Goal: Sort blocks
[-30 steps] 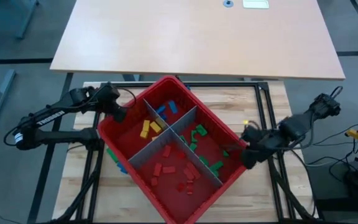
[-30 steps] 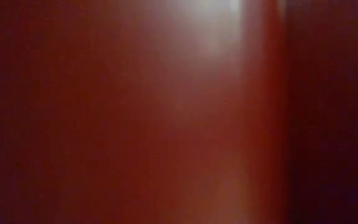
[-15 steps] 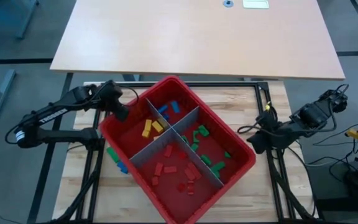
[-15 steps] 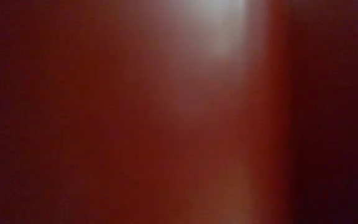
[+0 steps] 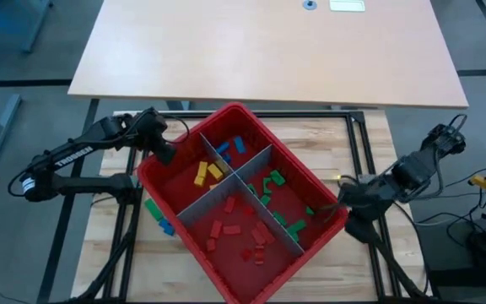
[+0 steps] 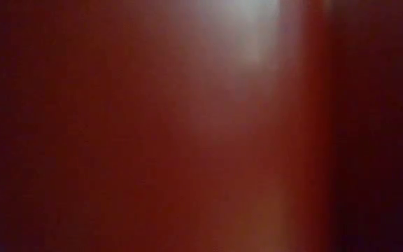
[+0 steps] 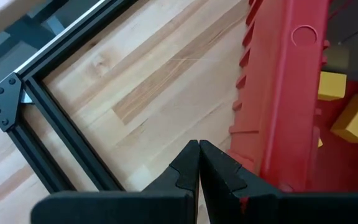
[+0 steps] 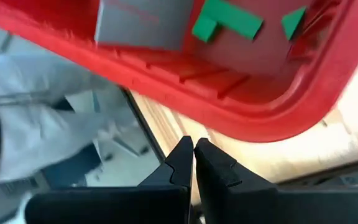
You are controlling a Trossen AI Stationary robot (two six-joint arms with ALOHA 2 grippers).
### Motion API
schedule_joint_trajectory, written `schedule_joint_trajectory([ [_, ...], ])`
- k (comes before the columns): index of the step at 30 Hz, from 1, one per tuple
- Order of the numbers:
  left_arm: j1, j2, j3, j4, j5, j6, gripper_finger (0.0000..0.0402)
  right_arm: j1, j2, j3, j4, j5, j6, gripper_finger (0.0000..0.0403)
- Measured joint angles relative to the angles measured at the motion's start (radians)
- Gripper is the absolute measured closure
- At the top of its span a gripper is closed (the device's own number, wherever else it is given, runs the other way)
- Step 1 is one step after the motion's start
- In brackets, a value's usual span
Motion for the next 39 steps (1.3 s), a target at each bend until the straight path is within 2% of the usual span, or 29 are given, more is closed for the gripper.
schedule_joint_trajectory([
  [11,0.002,0.0,0.0,-0.017,-0.001,0.006,0.0401,0.013,0.099,-0.013,-0.081,-0.017,0.008,0.0403],
  [14,0.002,0.0,0.0,-0.03,-0.002,0.007,0.0401,0.017,0.112,-0.017,-0.087,-0.063,-0.009,0.0403],
  [19,0.006,0.0,0.0,-0.033,-0.009,0.023,0.0401,0.045,0.127,-0.023,-0.072,-0.112,-0.024,0.0403],
  [25,0.021,0.0,-0.001,-0.049,-0.007,0.034,0.0401,0.046,0.145,-0.064,-0.027,-0.101,0.001,0.0403],
  [31,0.022,0.0,-0.001,-0.049,-0.007,0.043,0.0401,0.019,0.151,-0.125,0.034,-0.086,0.03,0.0403],
  [39,0.033,0.0,-0.001,-0.064,0.0,0.065,0.0401,-0.06,0.13,-0.155,0.031,-0.074,0.038,0.0403],
])
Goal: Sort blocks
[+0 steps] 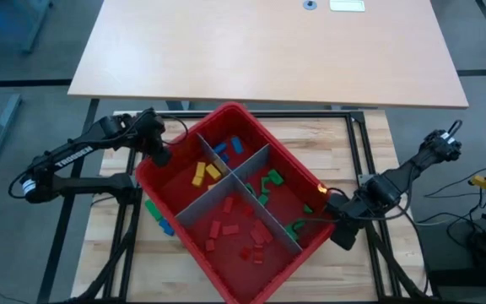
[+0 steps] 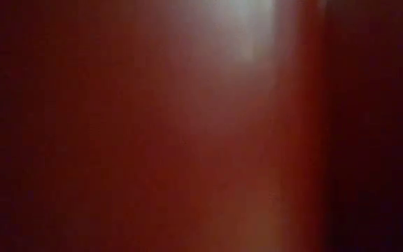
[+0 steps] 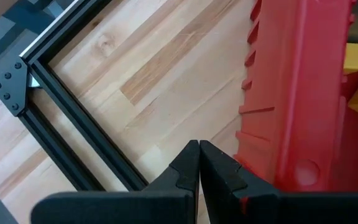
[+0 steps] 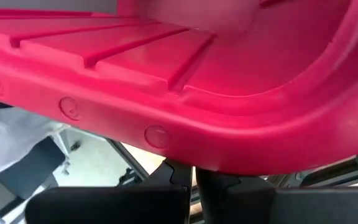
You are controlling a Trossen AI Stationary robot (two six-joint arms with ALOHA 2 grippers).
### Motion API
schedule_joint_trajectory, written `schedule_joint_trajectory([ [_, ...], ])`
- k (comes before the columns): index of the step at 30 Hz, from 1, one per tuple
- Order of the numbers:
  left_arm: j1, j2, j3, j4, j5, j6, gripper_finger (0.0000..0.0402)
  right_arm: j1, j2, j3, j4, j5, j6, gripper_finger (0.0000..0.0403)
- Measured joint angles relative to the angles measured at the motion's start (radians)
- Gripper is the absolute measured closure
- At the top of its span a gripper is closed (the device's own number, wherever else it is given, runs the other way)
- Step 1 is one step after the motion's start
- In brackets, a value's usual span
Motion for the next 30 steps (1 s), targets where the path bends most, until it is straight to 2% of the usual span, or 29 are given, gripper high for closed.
schedule_joint_trajectory([
  [10,0.033,0.001,-0.002,0.003,-0.012,0.026,0.0401,-0.139,-0.002,-0.001,0.007,0.065,-0.107,0.0403],
  [21,0.082,0.007,-0.002,0.038,-0.003,0.058,0.0401,-0.296,-0.002,-0.002,0.03,-0.011,-0.262,0.0403],
  [30,0.096,0.077,0.001,0.159,-0.002,0.079,0.0401,-0.326,-0.002,-0.002,0.029,-0.032,-0.282,0.0403],
])
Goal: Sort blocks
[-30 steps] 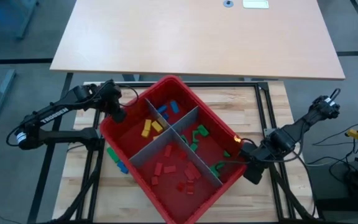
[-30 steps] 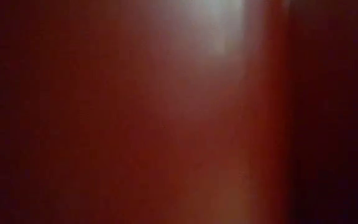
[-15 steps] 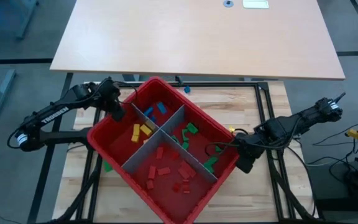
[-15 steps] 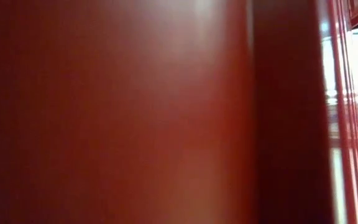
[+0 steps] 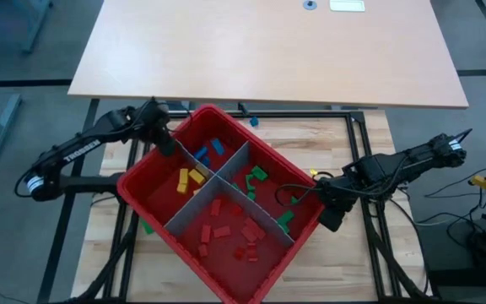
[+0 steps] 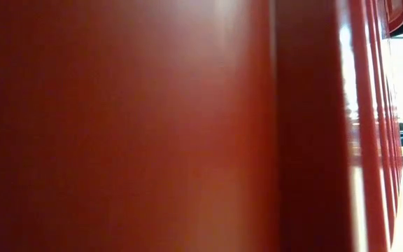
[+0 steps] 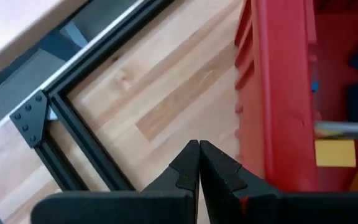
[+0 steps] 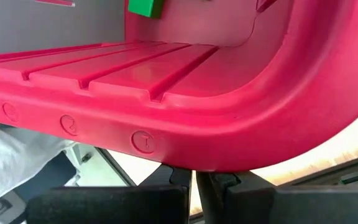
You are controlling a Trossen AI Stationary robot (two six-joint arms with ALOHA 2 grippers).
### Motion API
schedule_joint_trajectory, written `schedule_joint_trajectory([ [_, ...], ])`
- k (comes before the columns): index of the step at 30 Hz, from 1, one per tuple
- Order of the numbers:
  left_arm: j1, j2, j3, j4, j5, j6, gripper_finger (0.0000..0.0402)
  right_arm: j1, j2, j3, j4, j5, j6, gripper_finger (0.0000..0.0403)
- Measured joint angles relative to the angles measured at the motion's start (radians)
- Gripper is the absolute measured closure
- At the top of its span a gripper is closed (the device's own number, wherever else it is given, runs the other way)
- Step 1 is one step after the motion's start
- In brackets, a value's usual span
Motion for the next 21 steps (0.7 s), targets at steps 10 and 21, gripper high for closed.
schedule_joint_trajectory([
  [10,0.038,0.121,0.098,0.008,0.012,0.084,0.0401,-0.03,0.0,0.0,-0.004,-0.017,-0.002,0.0403],
  [21,0.074,0.16,0.216,-0.147,-0.021,0.142,0.0401,-0.157,-0.031,0.001,-0.046,0.124,-0.055,0.0402],
])
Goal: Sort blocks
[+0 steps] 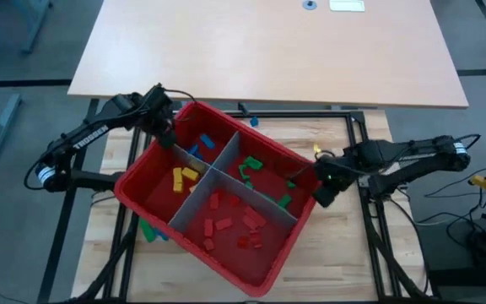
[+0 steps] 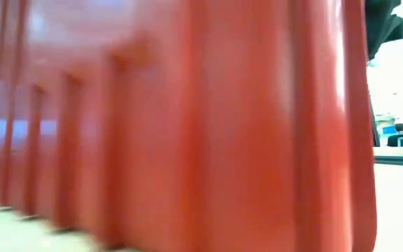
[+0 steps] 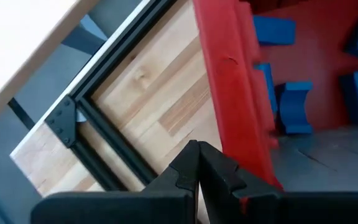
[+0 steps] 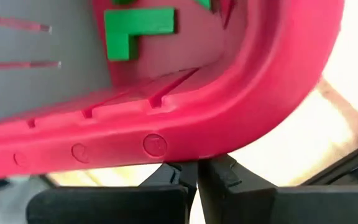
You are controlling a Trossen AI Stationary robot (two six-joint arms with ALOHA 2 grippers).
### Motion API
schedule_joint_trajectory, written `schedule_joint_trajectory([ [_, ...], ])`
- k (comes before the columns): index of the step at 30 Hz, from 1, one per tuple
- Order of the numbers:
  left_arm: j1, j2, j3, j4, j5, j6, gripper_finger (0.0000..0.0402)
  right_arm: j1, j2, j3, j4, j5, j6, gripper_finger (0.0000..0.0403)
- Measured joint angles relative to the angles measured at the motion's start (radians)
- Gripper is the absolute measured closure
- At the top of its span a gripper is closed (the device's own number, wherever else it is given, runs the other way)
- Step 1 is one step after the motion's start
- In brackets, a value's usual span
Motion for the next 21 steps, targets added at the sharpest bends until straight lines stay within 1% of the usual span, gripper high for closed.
schedule_joint_trajectory([
  [4,0.001,-0.039,-0.012,-0.035,-0.021,0.0,0.0401,-0.066,-0.018,0.0,-0.009,0.056,-0.034,0.0402],
  [8,0.001,-0.074,-0.014,-0.056,-0.015,-0.015,0.0401,-0.127,-0.035,0.0,-0.009,0.055,-0.077,0.0402],
  [11,0.001,-0.098,-0.015,-0.119,-0.006,-0.019,0.0401,-0.167,-0.043,0.0,0.005,0.065,-0.104,0.0402],
  [19,-0.001,-0.144,-0.02,-0.221,0.006,-0.044,0.0401,-0.194,-0.086,0.002,0.03,0.071,-0.109,0.0403],
  [21,-0.002,-0.16,-0.021,-0.222,0.014,-0.049,0.0401,-0.195,-0.105,0.003,0.031,0.078,-0.103,0.0403],
])
